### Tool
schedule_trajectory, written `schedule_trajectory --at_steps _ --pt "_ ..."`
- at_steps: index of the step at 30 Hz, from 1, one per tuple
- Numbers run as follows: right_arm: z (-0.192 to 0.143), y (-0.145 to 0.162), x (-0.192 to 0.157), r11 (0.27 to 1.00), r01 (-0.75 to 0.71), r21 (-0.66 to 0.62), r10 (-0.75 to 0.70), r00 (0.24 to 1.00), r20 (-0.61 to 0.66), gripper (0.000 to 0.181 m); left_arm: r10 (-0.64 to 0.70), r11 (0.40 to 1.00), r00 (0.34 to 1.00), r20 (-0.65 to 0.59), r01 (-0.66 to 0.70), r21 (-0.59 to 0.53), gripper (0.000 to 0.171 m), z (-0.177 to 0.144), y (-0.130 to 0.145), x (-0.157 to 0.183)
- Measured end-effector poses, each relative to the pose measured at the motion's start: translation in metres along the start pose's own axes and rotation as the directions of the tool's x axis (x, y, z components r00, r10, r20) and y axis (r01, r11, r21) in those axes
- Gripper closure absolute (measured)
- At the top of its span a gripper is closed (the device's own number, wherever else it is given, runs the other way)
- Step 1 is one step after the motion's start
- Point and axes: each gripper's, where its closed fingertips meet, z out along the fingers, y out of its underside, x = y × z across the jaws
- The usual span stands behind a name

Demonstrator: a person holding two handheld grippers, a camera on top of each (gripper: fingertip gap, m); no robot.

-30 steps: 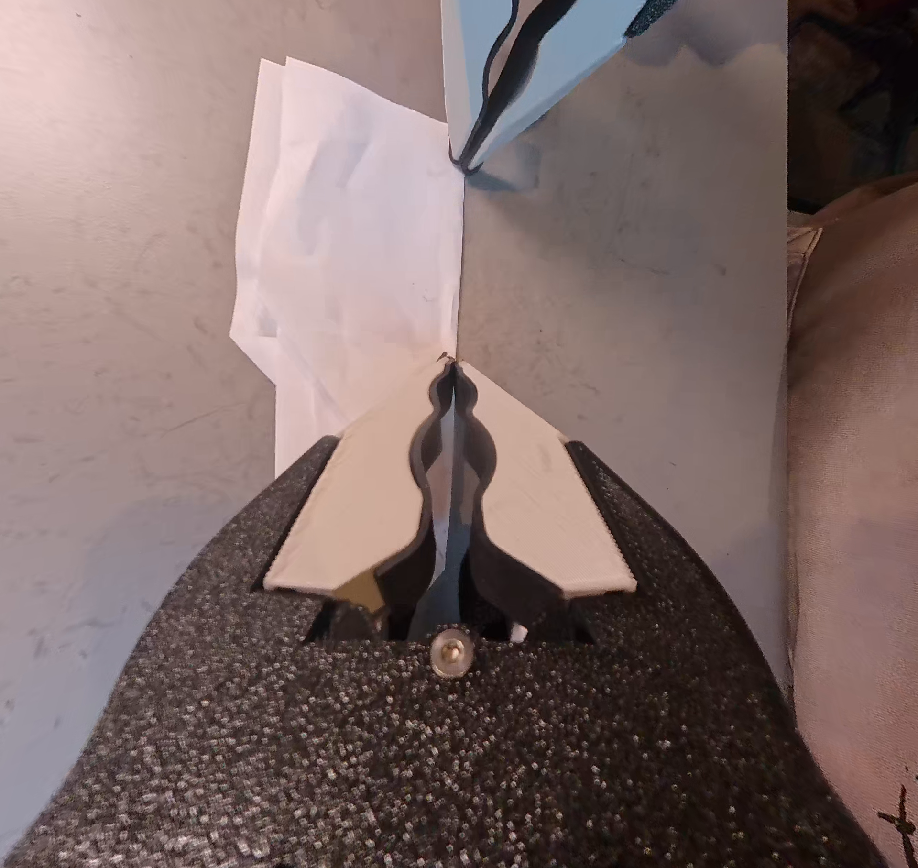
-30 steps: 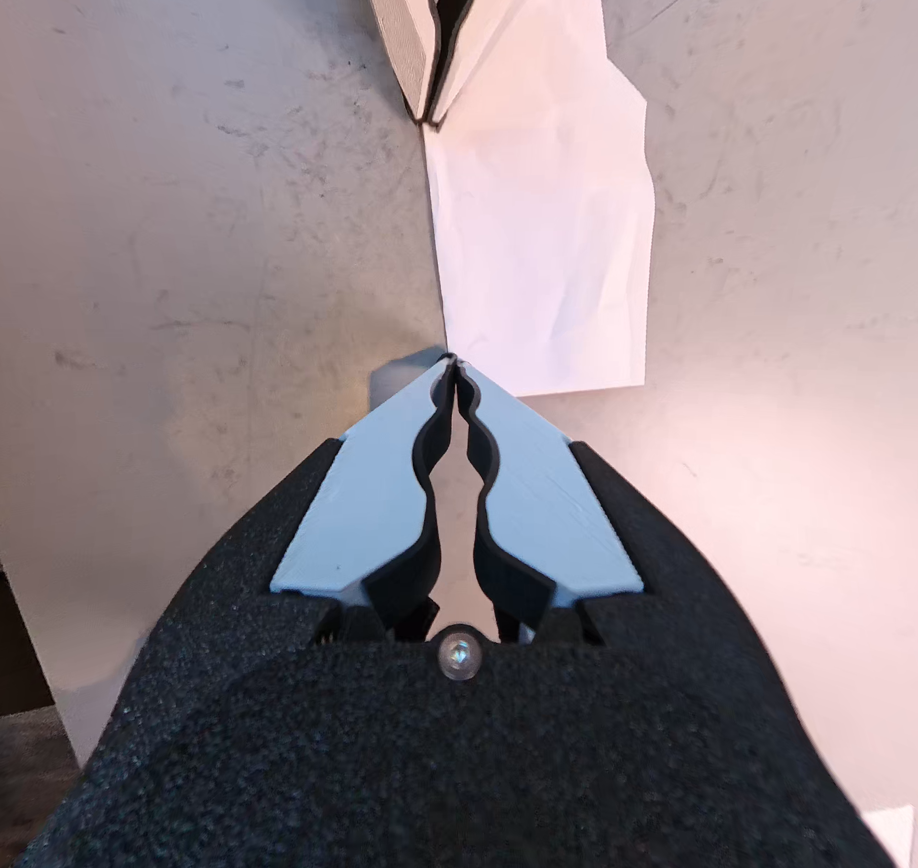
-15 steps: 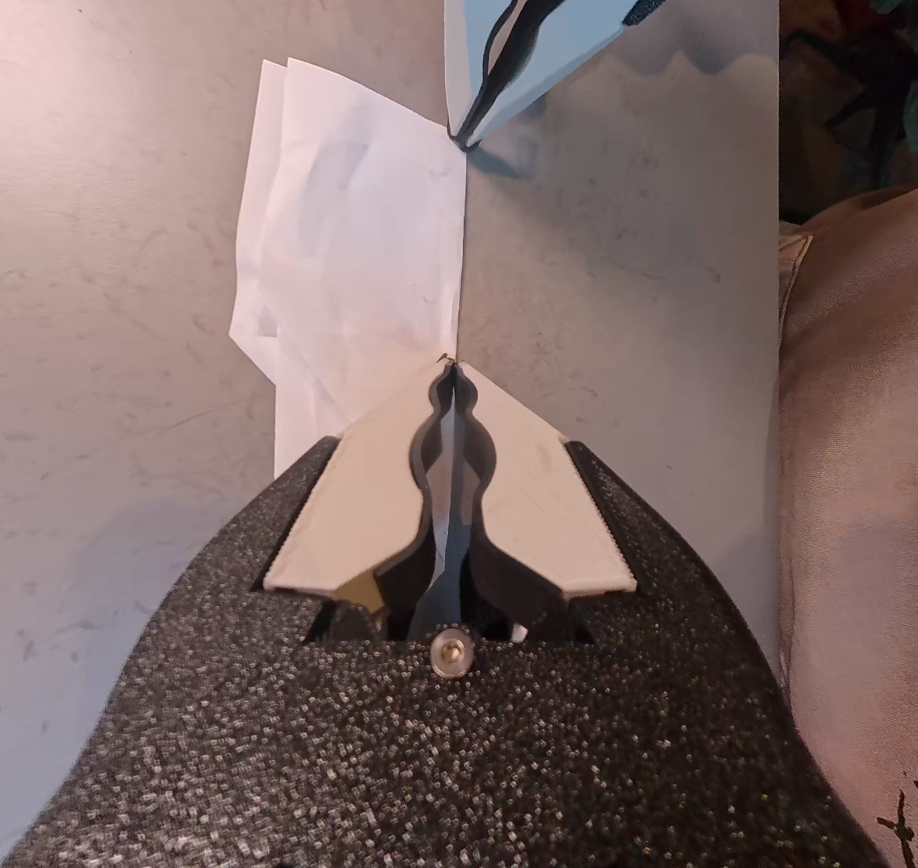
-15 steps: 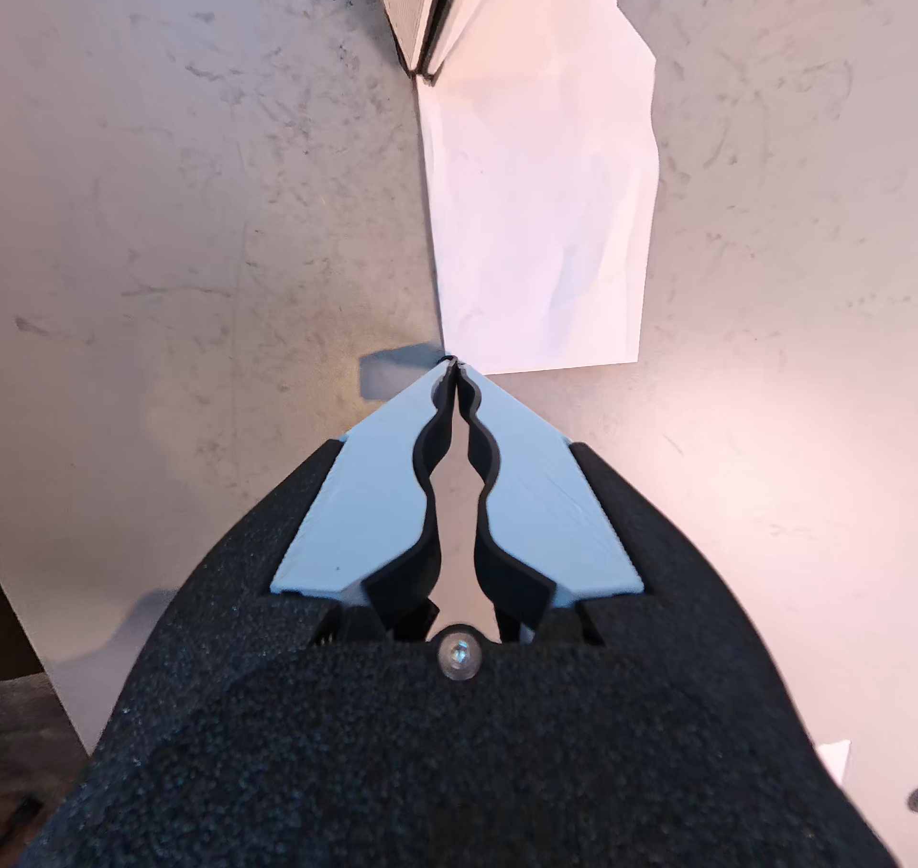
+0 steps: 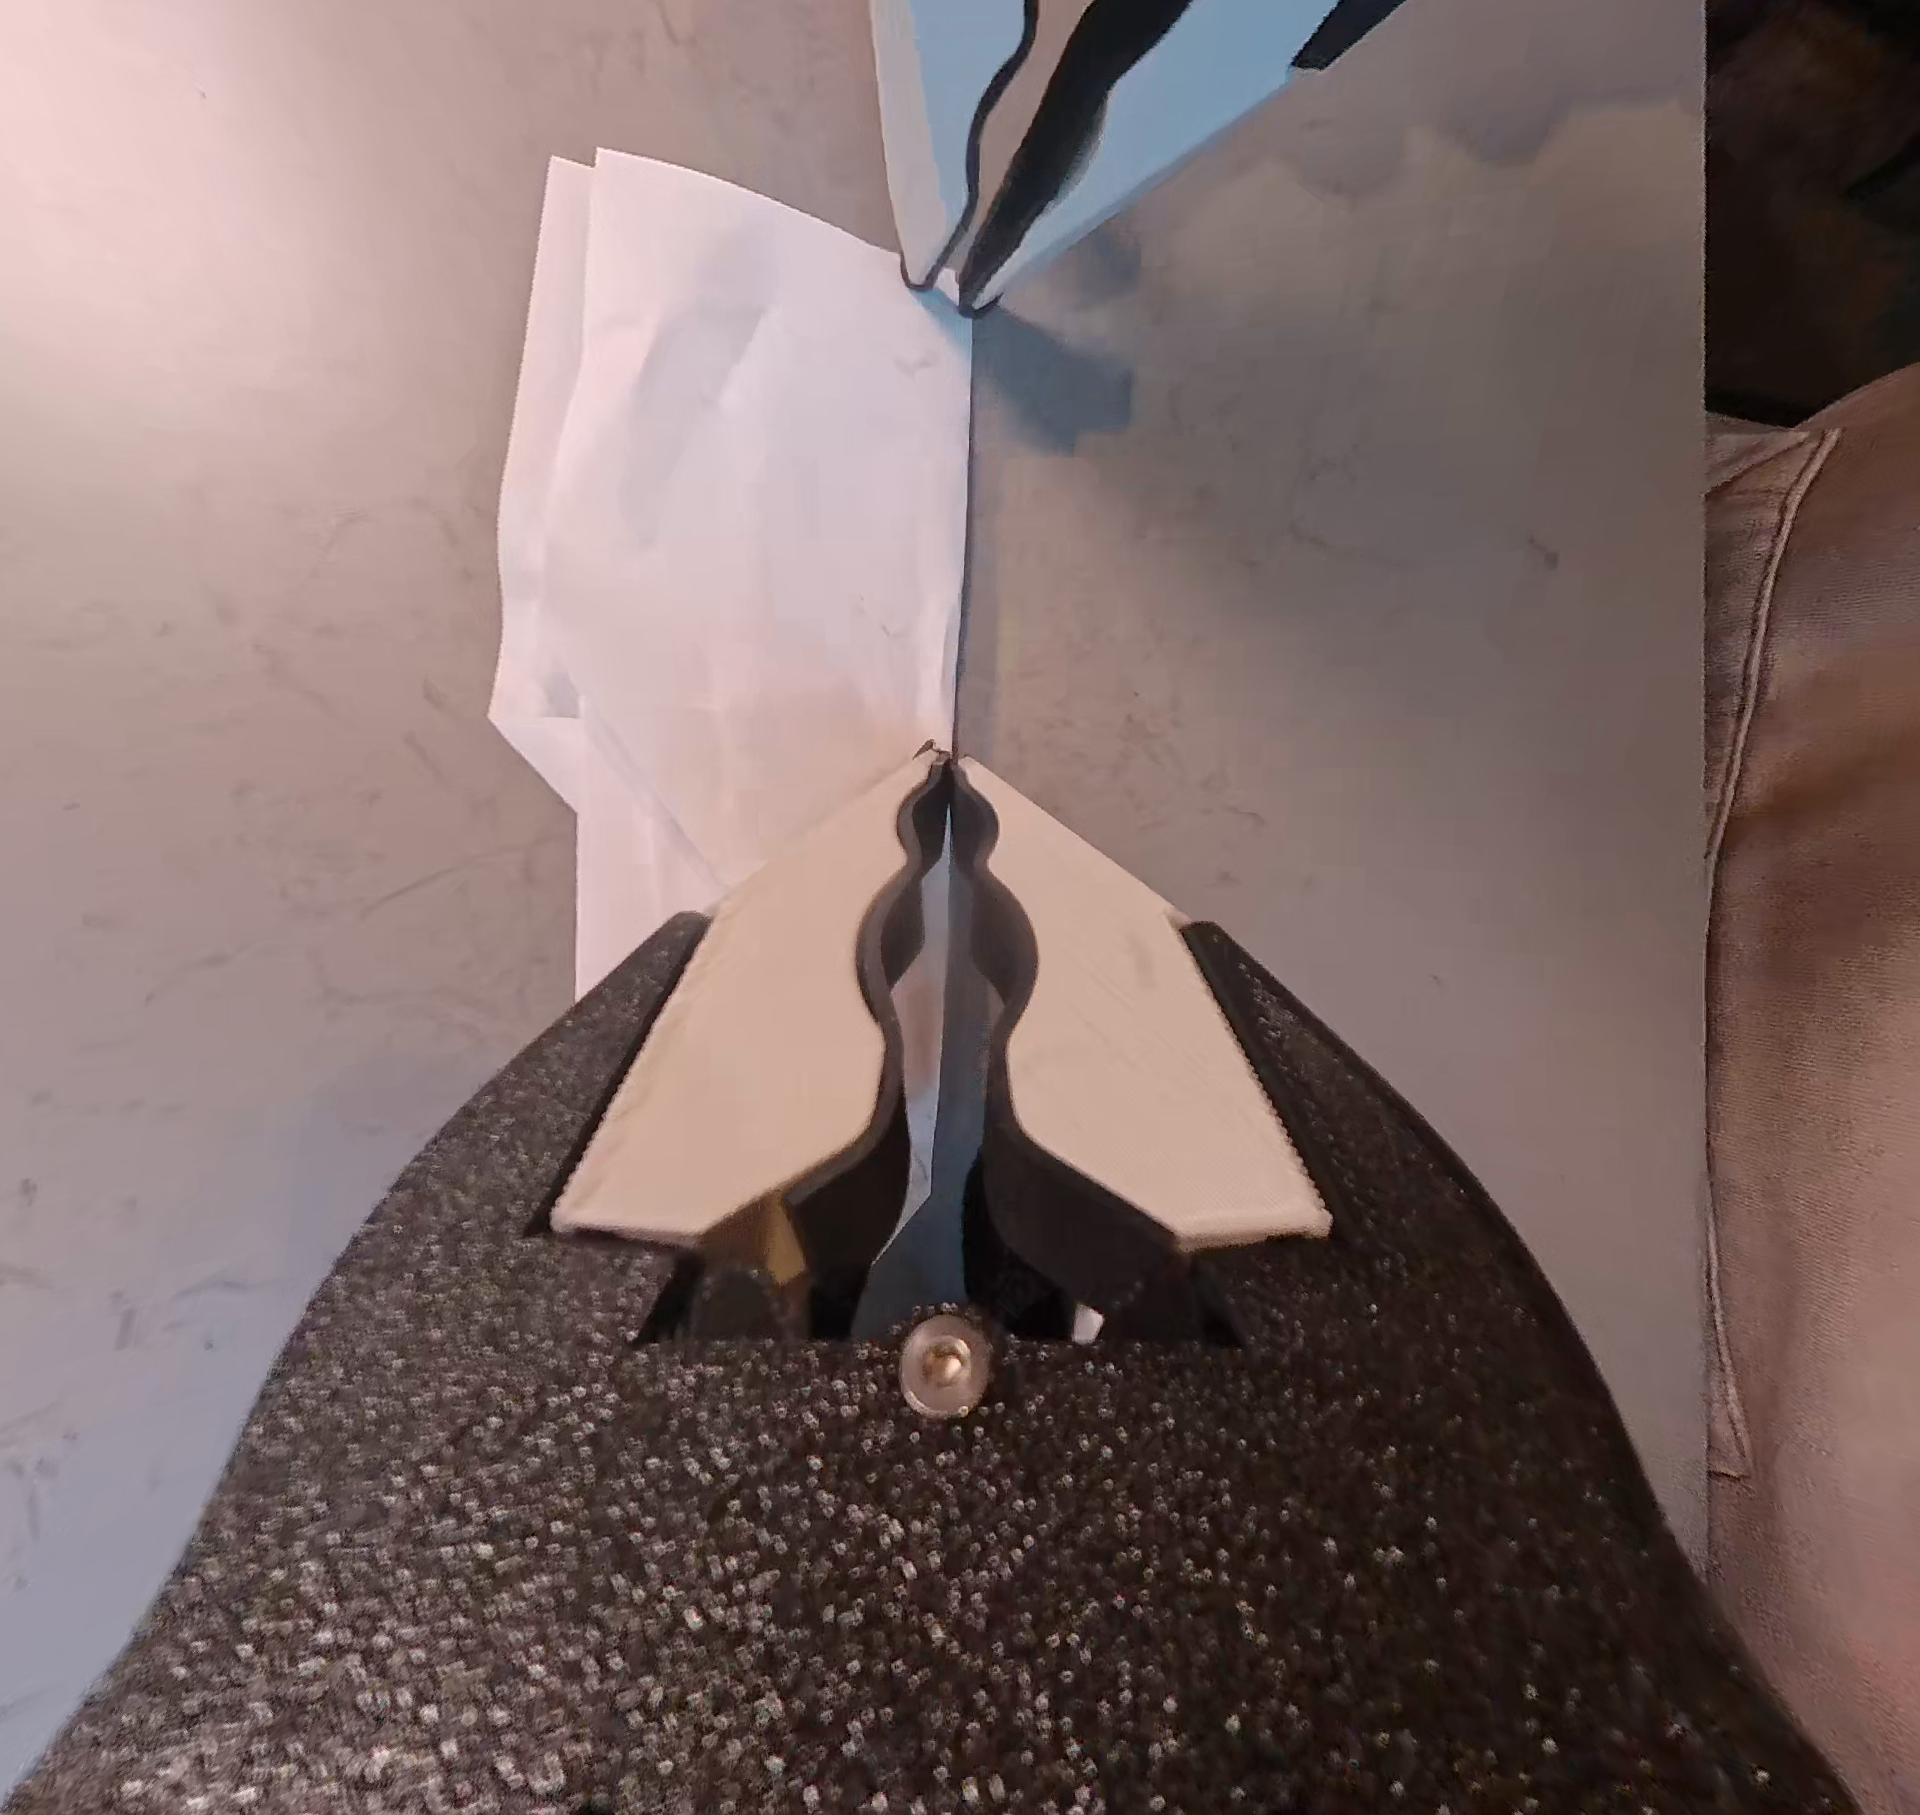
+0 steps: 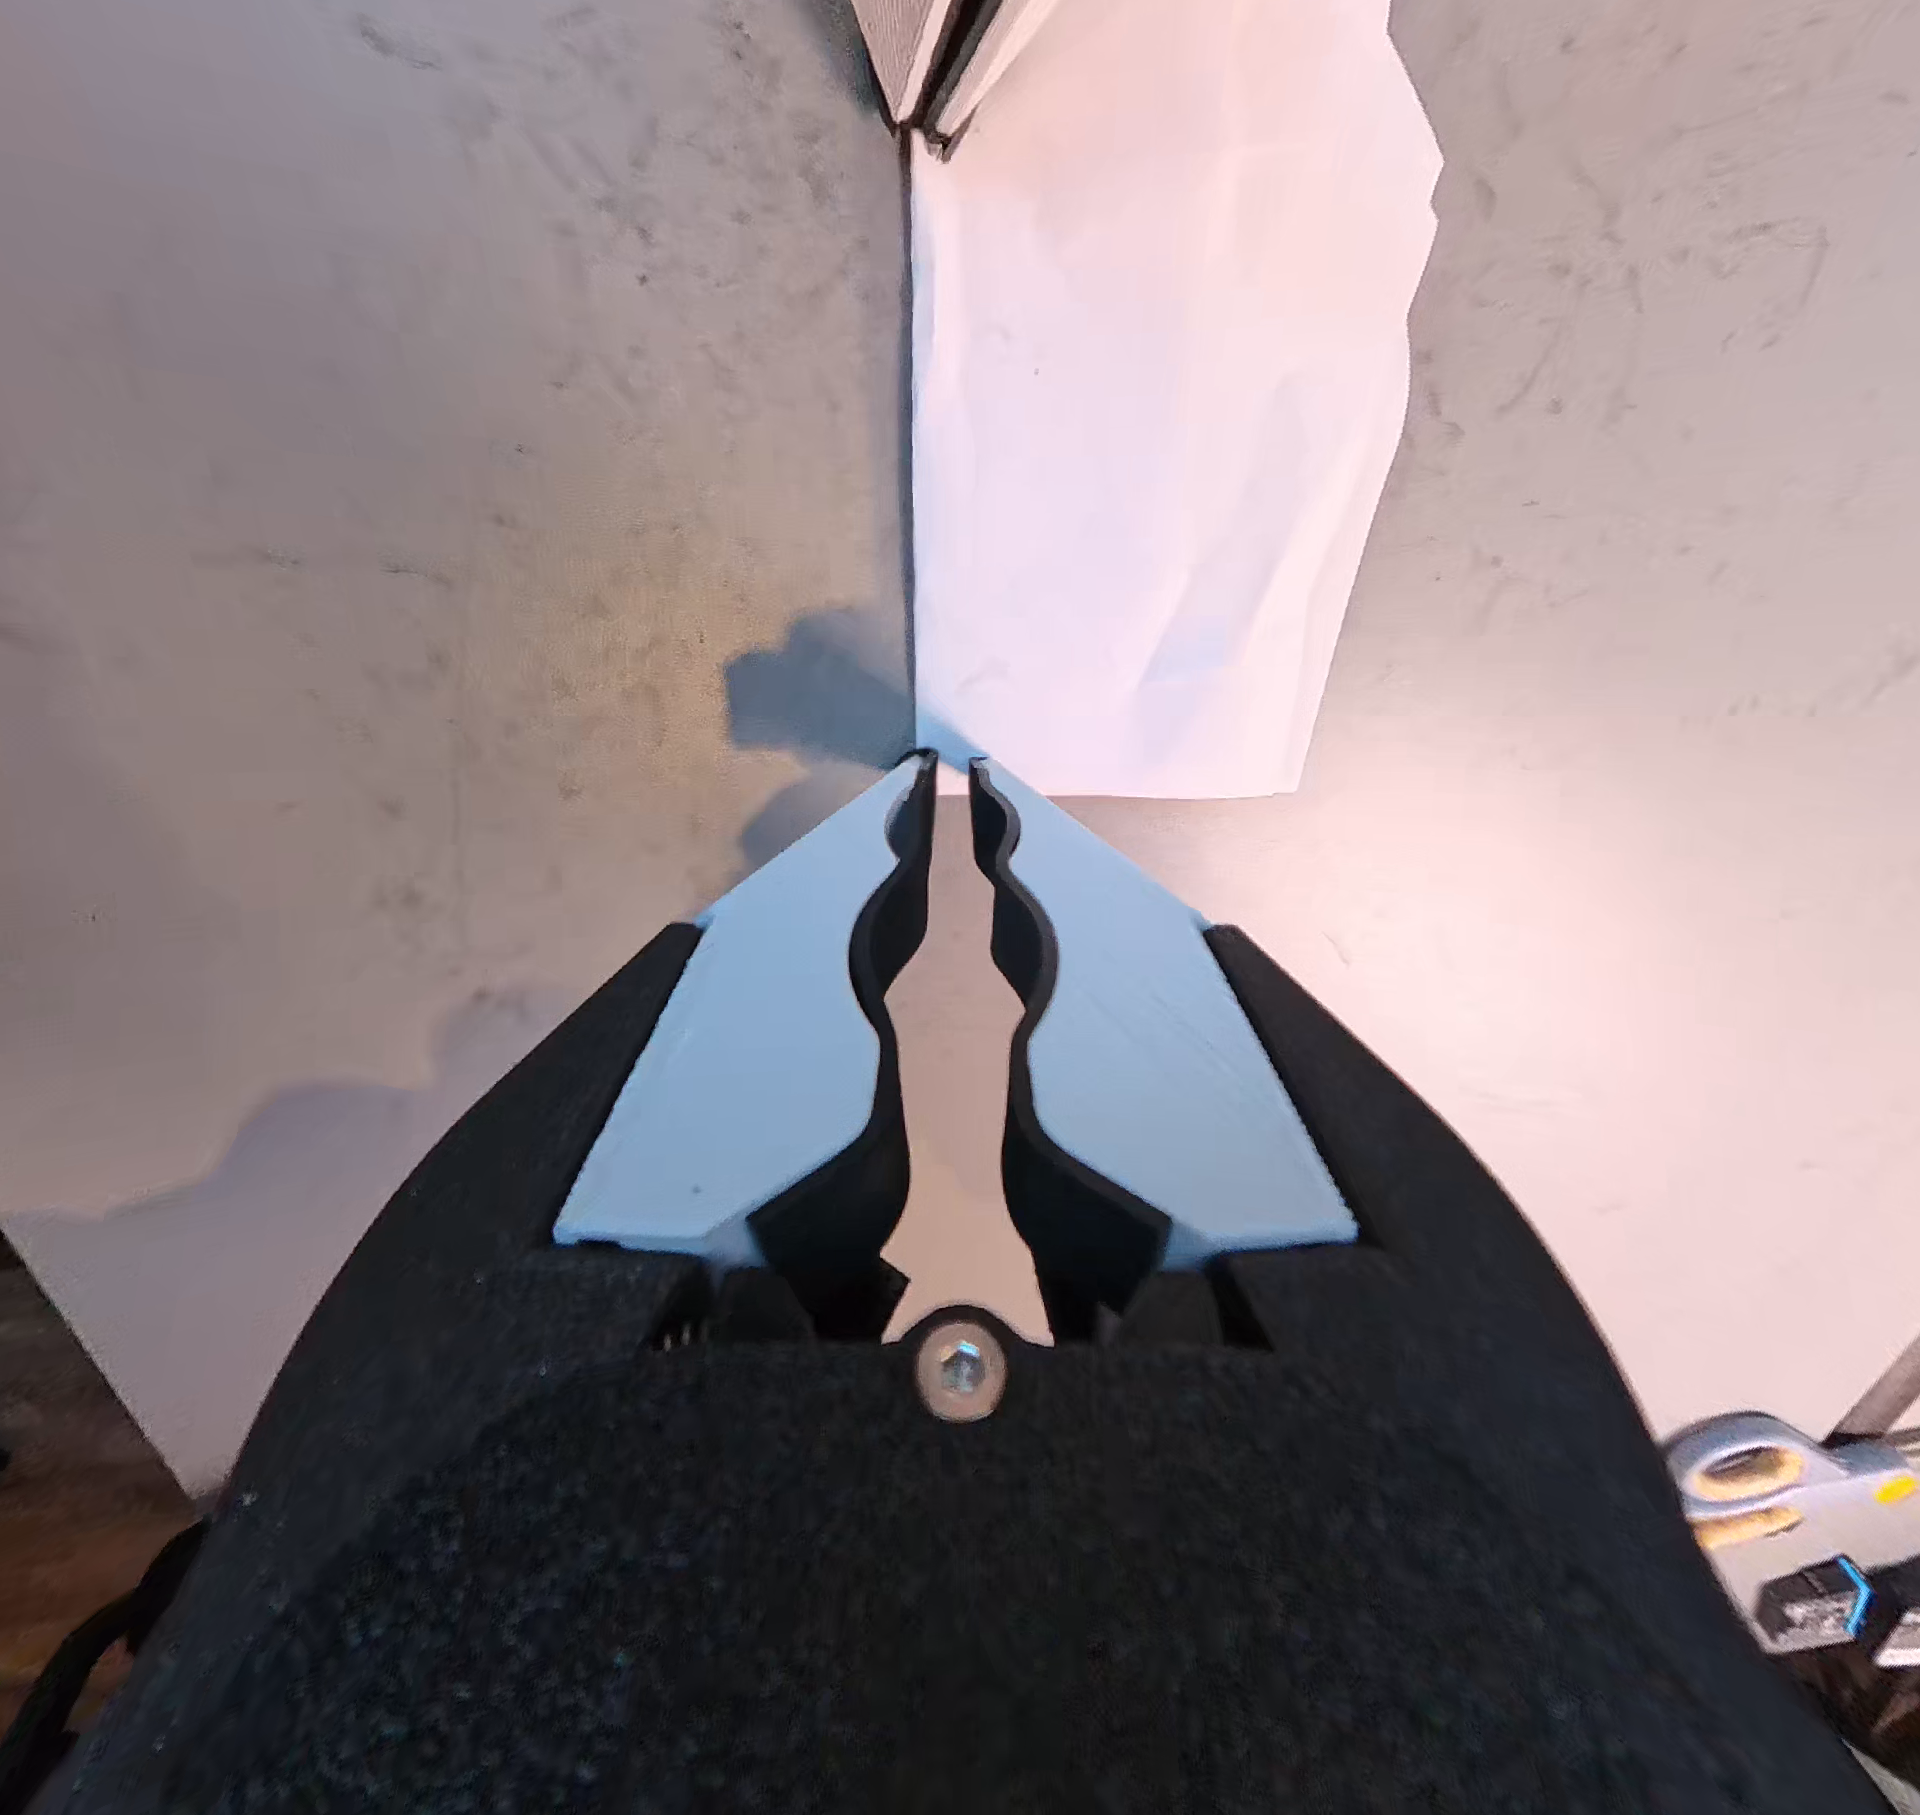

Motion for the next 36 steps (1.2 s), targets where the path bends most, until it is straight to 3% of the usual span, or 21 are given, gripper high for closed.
schedule_trajectory --at_steps 7,15,16,18,19,21,22,26,31,36 --pt "0.002 -0.008 0.0 0.999 0.033 -0.023 -0.031 0.997 0.067 0.181 0.016 0.999 1.0 0.024 -0.017 0.039 0.171 0.0 0.0 0.0" --pt "0.003 -0.011 -0.003 0.983 0.153 -0.102 -0.15 0.988 0.034 0.181 0.03 0.998 0.999 0.031 -0.032 0.056 0.171 0.001 -0.001 -0.001" --pt "0.004 -0.025 -0.006 0.989 0.144 -0.019 -0.143 0.989 0.04 0.181 0.03 0.998 0.999 0.033 -0.032 0.057 0.171 0.001 -0.001 -0.001" --pt "0.007 -0.085 -0.025 0.945 -0.039 0.324 -0.005 0.991 0.133 0.181 0.043 0.998 0.999 -0.006 -0.043 0.051 0.171 0.003 -0.001 0.005" --pt "0.007 -0.083 -0.025 0.958 -0.035 0.285 -0.002 0.992 0.128 0.181 0.044 0.998 0.999 -0.028 -0.042 0.04 0.171 0.003 0.0 0.009" --pt "0.004 -0.061 -0.022 0.994 0.095 0.057 -0.097 0.995 0.02 0.181 0.041 0.998 0.999 0.003 -0.042 0.049 0.171 0.003 -0.002 0.006" --pt "0.002 -0.053 -0.023 0.99 0.144 0.001 -0.144 0.99 0.002 0.181 0.037 0.998 0.999 0.005 -0.037 0.058 0.171 0.003 -0.002 0.005" --pt "-0.013 -0.043 -0.023 0.997 0.039 0.071 -0.044 0.997 0.069 0.178 0.031 0.999 0.998 -0.045 -0.029 0.043 0.171 0.003 -0.002 0.006" --pt "-0.052 -0.034 0.0 0.966 -0.08 0.248 0.093 0.995 -0.043 0.172 0.035 0.999 0.999 -0.03 -0.034 0.033 0.171 0.0 0.0 0.005" --pt "-0.052 -0.056 -0.016 0.901 -0.124 0.417 0.16 0.986 -0.054 0.169 0.04 0.999 0.999 -0.012 -0.04 0.016 0.171 -0.002 0.002 0.004"
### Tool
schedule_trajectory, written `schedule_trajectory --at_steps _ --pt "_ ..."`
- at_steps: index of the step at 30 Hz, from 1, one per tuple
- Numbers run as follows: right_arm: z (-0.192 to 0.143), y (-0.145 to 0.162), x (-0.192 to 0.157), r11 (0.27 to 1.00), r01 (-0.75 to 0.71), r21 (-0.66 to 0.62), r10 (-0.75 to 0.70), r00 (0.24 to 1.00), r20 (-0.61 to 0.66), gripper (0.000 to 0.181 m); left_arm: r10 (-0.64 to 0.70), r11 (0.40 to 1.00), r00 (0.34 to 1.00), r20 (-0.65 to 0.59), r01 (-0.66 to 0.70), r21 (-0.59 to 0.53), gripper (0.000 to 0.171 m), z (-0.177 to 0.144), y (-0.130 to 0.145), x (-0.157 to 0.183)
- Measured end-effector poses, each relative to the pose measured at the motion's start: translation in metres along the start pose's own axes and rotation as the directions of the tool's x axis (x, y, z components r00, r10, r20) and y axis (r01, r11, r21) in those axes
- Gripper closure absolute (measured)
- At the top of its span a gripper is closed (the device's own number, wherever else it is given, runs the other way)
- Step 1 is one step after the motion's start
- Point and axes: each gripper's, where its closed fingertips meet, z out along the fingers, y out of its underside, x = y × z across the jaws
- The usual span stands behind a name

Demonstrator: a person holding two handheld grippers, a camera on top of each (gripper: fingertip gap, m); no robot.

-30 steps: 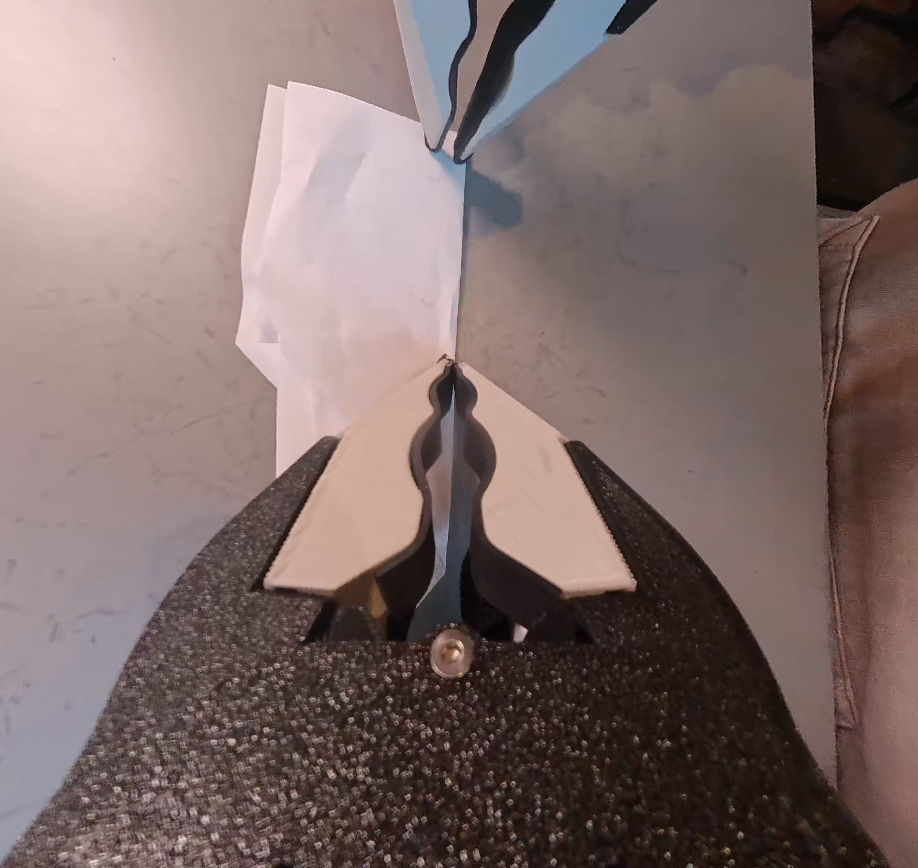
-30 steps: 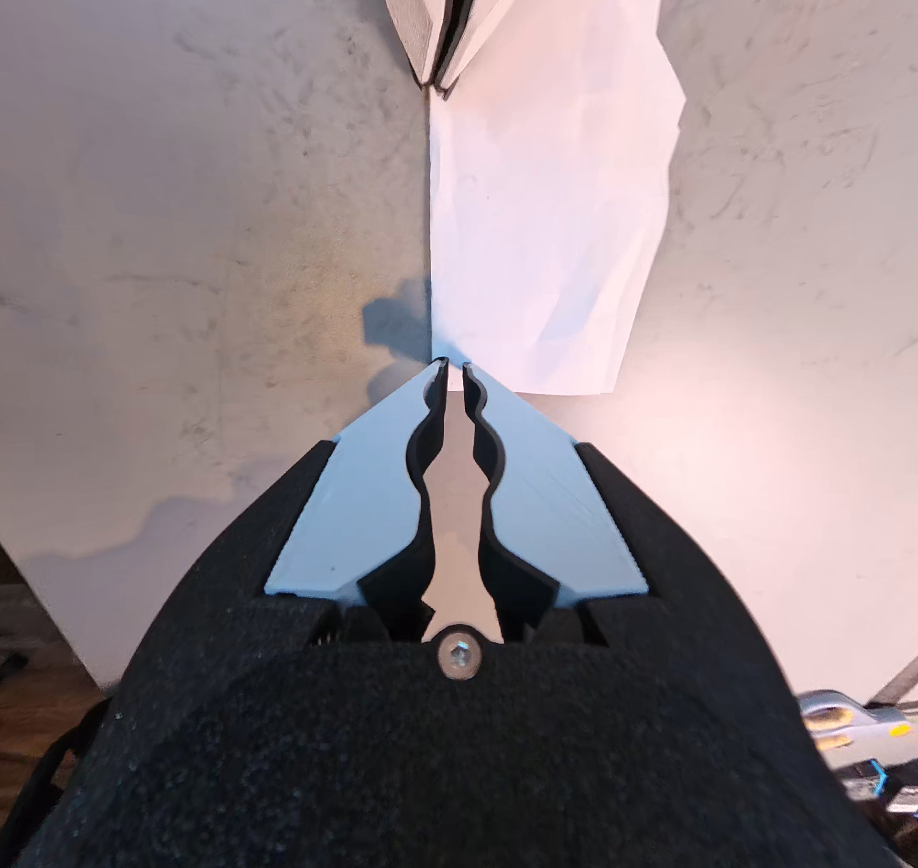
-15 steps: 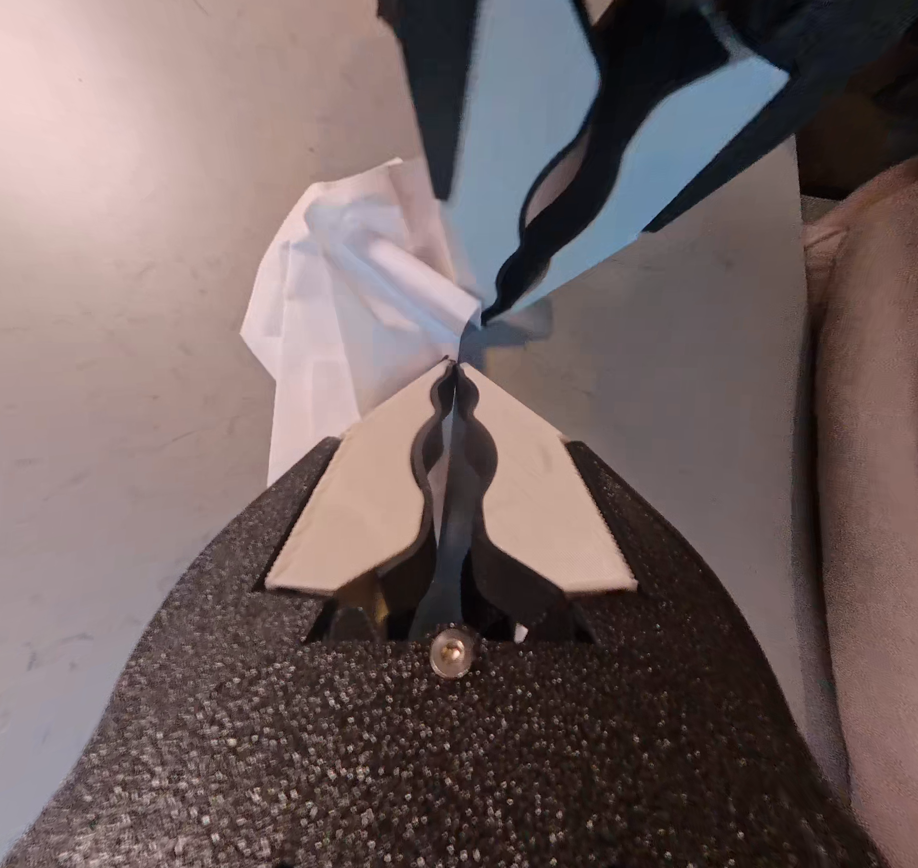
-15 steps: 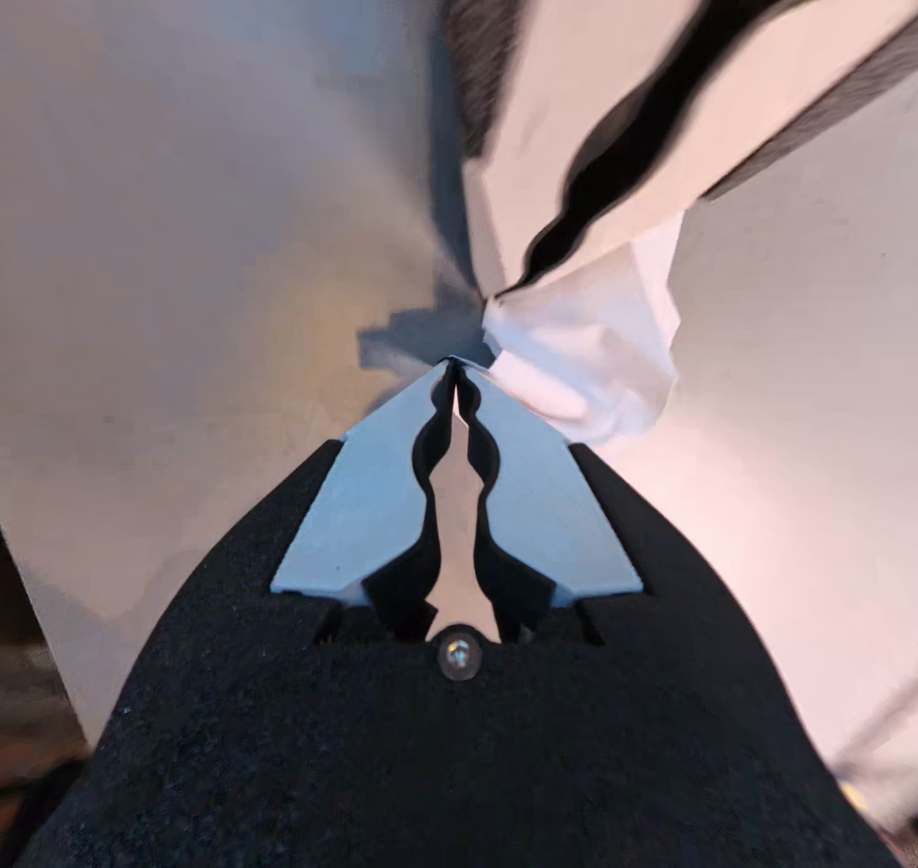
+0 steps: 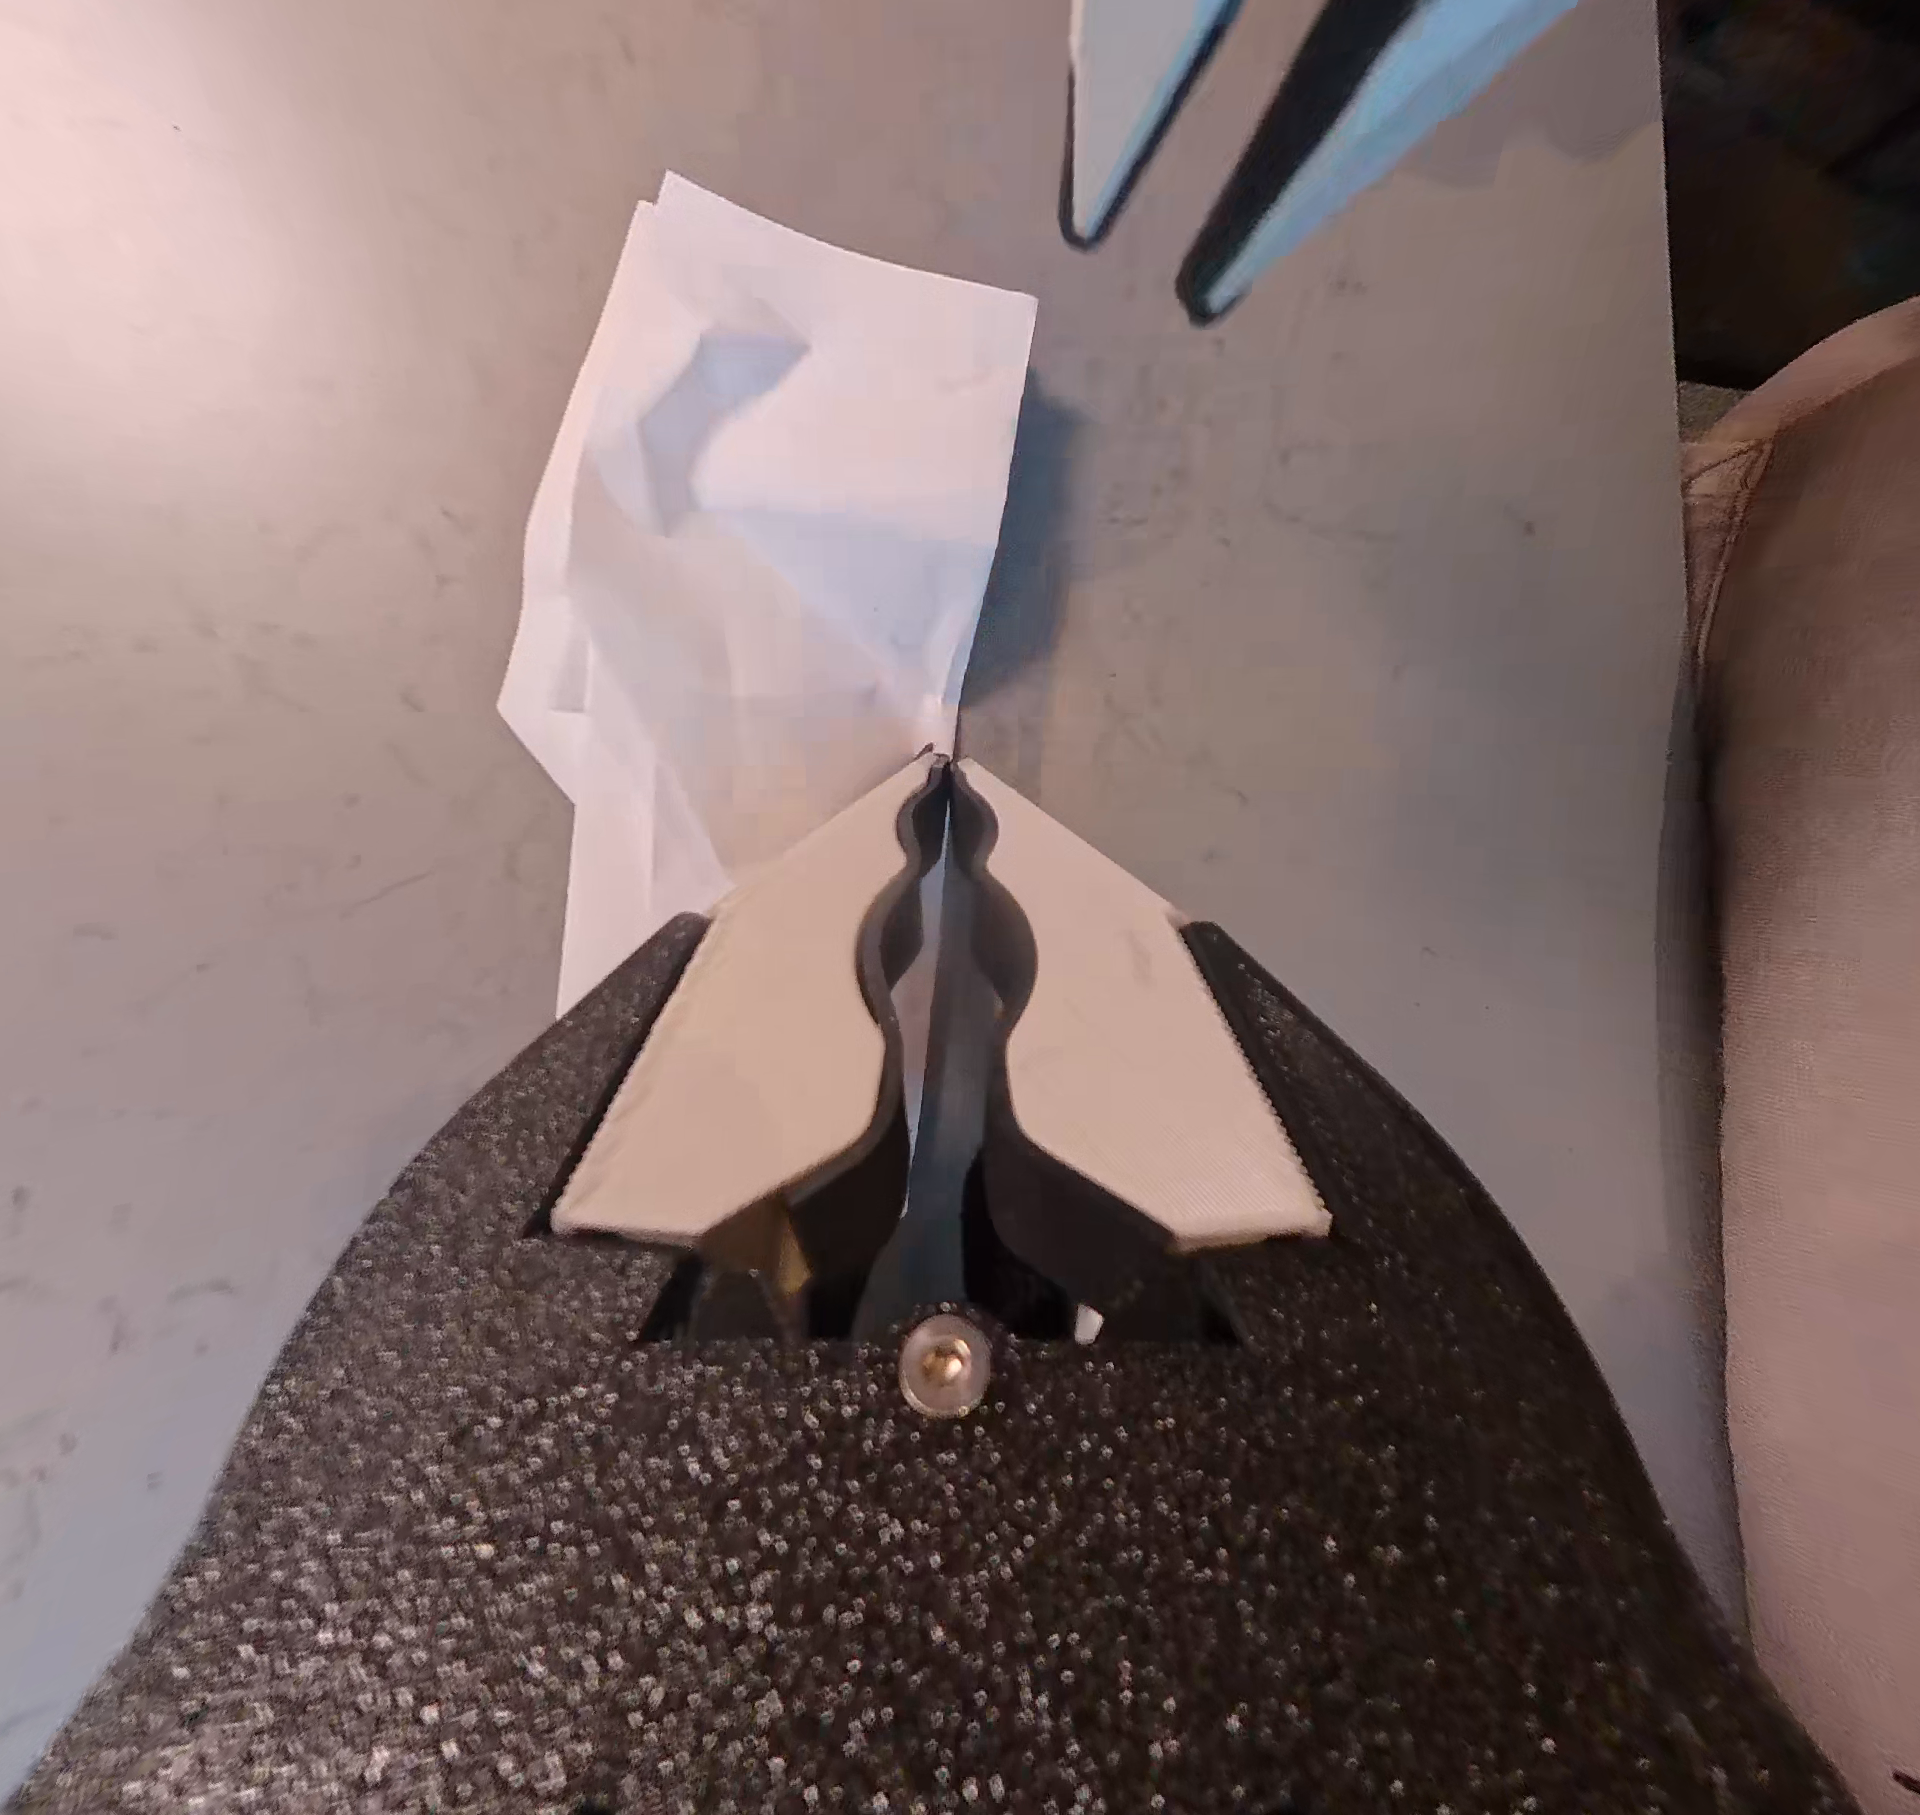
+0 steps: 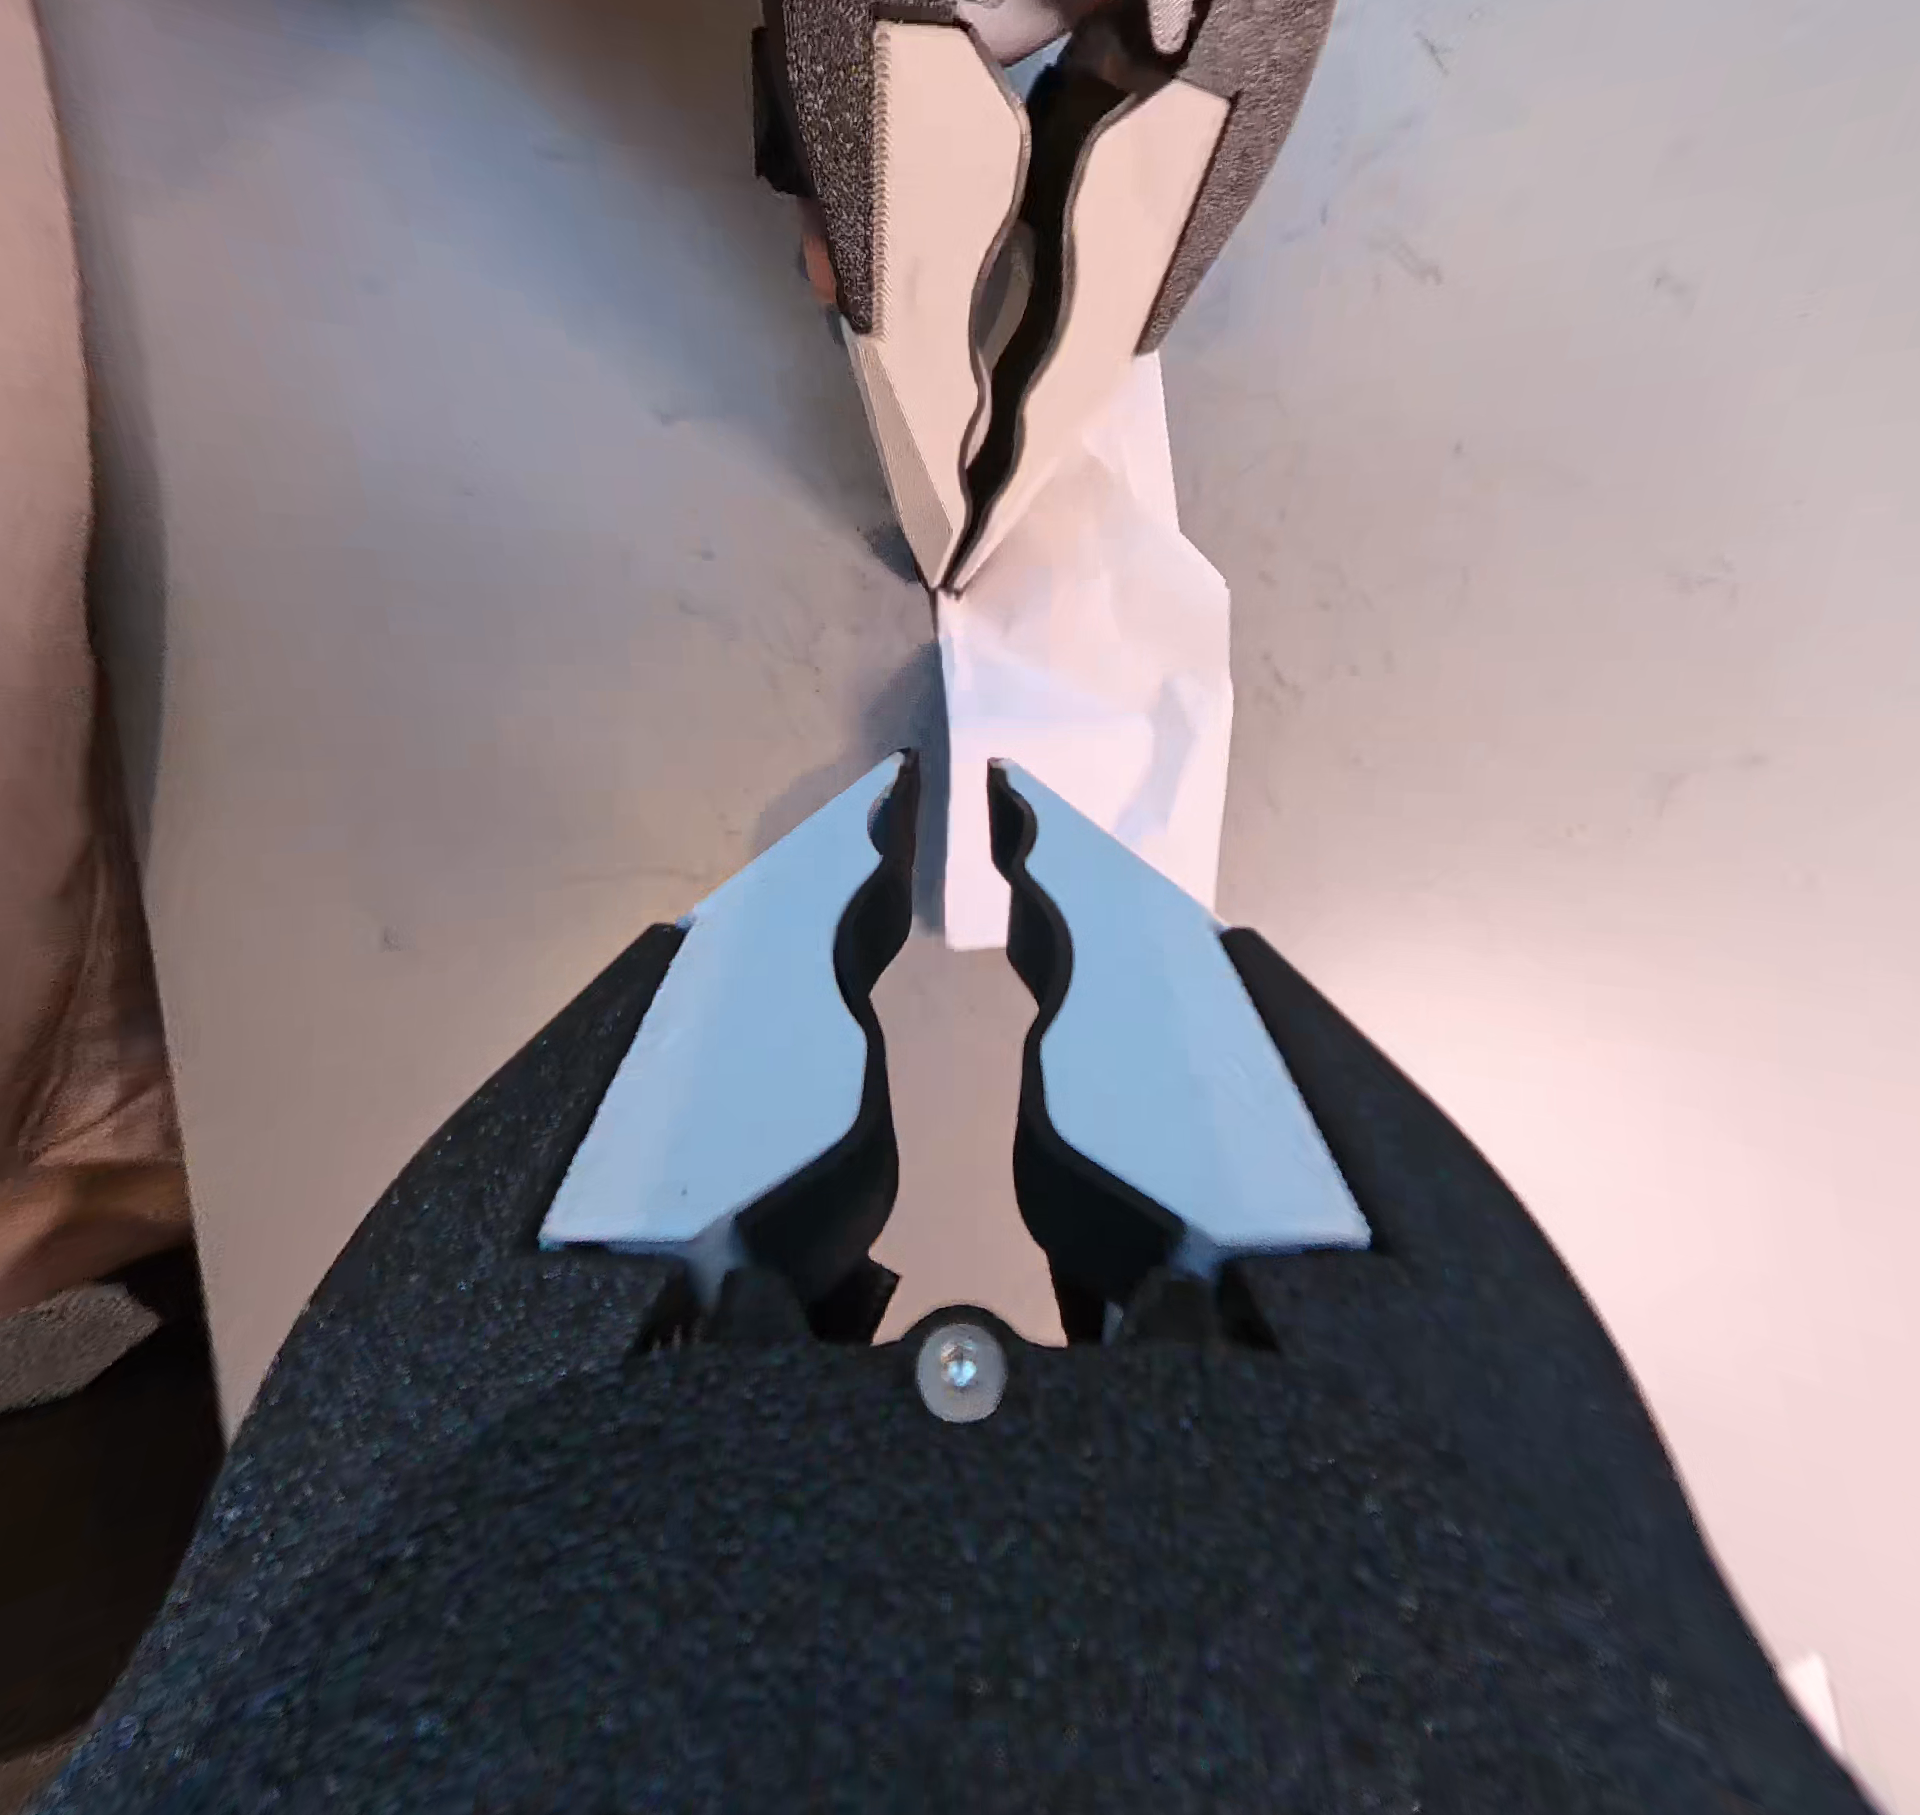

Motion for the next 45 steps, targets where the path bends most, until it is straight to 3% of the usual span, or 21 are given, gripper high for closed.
schedule_trajectory --at_steps 6,8,15,19,21,24,29,37,42,45 --pt "0.047 0.029 -0.004 0.996 -0.029 -0.089 0.03 0.999 0.013 0.181 -0.001 1.0 1.0 -0.007 0.001 -0.018 0.171 -0.002 0.003 0.002" --pt "0.045 0.034 -0.005 0.991 -0.094 -0.1 0.099 0.994 0.052 0.181 -0.015 1.0 1.0 -0.019 0.015 -0.019 0.171 -0.005 0.008 0.002" --pt "0.044 0.033 -0.005 0.984 -0.035 -0.172 0.052 0.994 0.092 0.179 -0.032 0.999 0.999 -0.029 0.032 -0.004 0.171 -0.006 0.009 0.003" --pt "0.032 0.013 0.011 0.985 -0.087 -0.146 0.1 0.991 0.084 0.179 -0.028 1.0 0.999 -0.033 0.028 -0.001 0.171 -0.006 0.009 0.003" --pt "0.033 0.022 0.024 0.971 -0.036 -0.238 0.045 0.998 0.031 0.179 -0.031 1.0 0.999 -0.038 0.031 -0.003 0.171 -0.006 0.009 0.003" --pt "0.047 0.037 0.017 0.931 0.019 -0.364 0.015 0.996 0.09 0.178 -0.034 0.999 0.999 -0.038 0.034 0.0 0.171 -0.006 0.009 0.003" --pt "0.049 0.035 0.013 0.855 0.184 -0.485 -0.127 0.981 0.148 0.181 -0.031 0.999 0.999 -0.034 0.032 0.008 0.171 -0.006 0.009 0.003" --pt "0.05 0.035 0.013 0.744 0.331 -0.581 -0.216 0.941 0.26 0.181 -0.037 0.999 0.998 -0.044 0.037 0.01 0.171 -0.006 0.009 0.003" --pt "0.049 0.035 0.013 0.757 0.294 -0.583 -0.188 0.953 0.237 0.181 -0.034 0.999 0.999 -0.019 0.034 -0.013 0.171 -0.01 0.013 0.003" --pt "0.049 0.035 0.014 0.808 0.232 -0.542 -0.156 0.971 0.184 0.181 -0.009 1.0 1.0 0.015 0.01 -0.028 0.171 -0.019 0.019 0.004"
